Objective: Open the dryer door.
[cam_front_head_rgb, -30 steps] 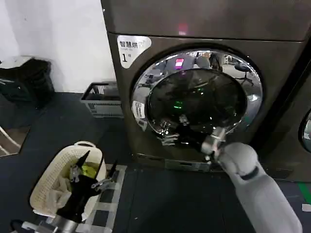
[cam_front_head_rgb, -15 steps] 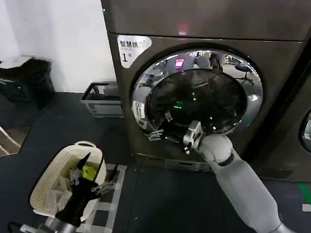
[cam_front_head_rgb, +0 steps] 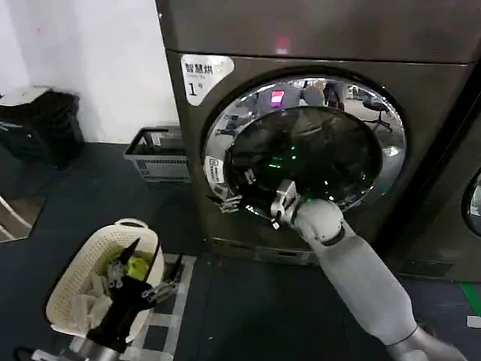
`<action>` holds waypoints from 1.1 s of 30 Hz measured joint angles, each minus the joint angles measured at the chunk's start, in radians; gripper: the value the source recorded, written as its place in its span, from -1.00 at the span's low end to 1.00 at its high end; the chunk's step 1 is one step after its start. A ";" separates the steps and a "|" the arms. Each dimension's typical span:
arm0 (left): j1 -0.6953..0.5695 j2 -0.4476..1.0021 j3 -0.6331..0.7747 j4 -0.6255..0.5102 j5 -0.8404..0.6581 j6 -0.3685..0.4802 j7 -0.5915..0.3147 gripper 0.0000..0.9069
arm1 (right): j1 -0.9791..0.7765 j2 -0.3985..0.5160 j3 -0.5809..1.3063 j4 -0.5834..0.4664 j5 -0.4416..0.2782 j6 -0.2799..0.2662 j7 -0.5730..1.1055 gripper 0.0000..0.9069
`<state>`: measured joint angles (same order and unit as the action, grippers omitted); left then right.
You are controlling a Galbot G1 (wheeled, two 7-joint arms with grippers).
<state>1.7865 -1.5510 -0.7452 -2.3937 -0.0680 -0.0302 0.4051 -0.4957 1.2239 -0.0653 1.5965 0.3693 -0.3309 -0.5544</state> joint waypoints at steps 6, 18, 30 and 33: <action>-0.005 0.004 -0.010 -0.011 -0.012 0.048 0.001 1.00 | -0.004 -0.018 0.008 0.009 0.049 -0.010 -0.048 1.00; -0.064 0.039 -0.053 -0.023 -0.048 0.204 -0.030 1.00 | -0.044 -0.083 0.043 0.070 0.094 0.000 -0.223 1.00; -0.173 0.103 -0.087 0.060 -0.262 0.245 -0.051 1.00 | -0.103 -0.164 0.084 0.169 0.130 0.016 -0.426 1.00; -0.195 0.127 -0.088 0.091 -0.291 0.225 -0.035 1.00 | -0.125 -0.187 0.100 0.193 0.140 0.033 -0.471 1.00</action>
<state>1.5912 -1.4236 -0.8333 -2.3026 -0.3589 0.1952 0.3697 -0.6210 1.0372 0.0351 1.7891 0.5091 -0.2982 -1.0250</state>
